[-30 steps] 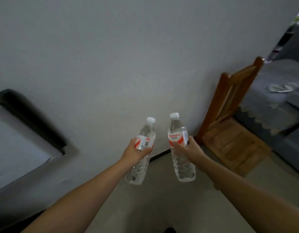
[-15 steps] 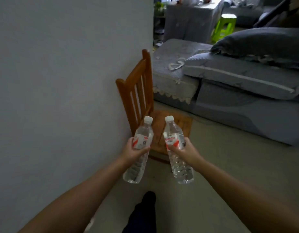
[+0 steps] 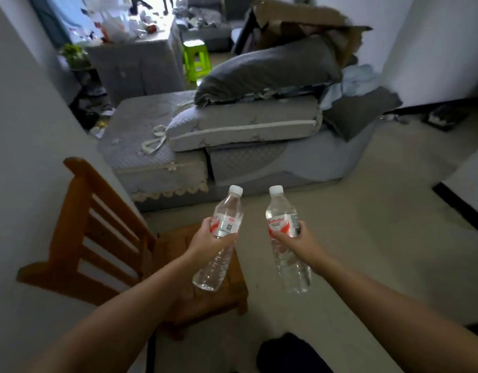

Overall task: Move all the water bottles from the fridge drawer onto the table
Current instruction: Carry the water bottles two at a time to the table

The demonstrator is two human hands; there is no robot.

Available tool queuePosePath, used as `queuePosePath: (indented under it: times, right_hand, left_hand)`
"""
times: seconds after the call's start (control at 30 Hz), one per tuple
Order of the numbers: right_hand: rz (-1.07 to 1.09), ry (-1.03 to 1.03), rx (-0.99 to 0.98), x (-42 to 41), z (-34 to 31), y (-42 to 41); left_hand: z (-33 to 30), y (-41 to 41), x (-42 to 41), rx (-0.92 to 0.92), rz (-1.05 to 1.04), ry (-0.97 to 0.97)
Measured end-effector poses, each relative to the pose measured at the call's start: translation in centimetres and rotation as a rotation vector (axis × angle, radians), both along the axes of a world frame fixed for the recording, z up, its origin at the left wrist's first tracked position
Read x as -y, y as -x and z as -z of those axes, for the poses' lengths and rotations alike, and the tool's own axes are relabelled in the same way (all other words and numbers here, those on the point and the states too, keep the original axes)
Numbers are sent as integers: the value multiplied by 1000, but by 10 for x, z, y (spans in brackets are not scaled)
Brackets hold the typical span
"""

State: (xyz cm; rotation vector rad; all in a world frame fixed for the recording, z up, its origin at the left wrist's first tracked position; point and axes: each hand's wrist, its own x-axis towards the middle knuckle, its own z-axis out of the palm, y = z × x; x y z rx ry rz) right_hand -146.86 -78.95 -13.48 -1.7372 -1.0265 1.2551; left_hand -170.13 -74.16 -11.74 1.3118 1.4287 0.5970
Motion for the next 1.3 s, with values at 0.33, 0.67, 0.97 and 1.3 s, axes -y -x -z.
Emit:
queuePosePath:
  times: [0.33, 0.67, 0.97, 1.3]
  right_hand:
    - [248, -34, 68, -64, 11, -180]
    - [527, -44, 71, -90, -4, -366]
    - [803, 21, 120, -86, 12, -496]
    - [1089, 58, 86, -145, 19, -666]
  left_hand:
    - [14, -210, -122, -62, 286, -12]
    - [-5, -423, -194, -88, 462, -88]
    - [11, -599, -236, -91, 781, -89]
    - [17, -822, -328, -55, 1100, -96]
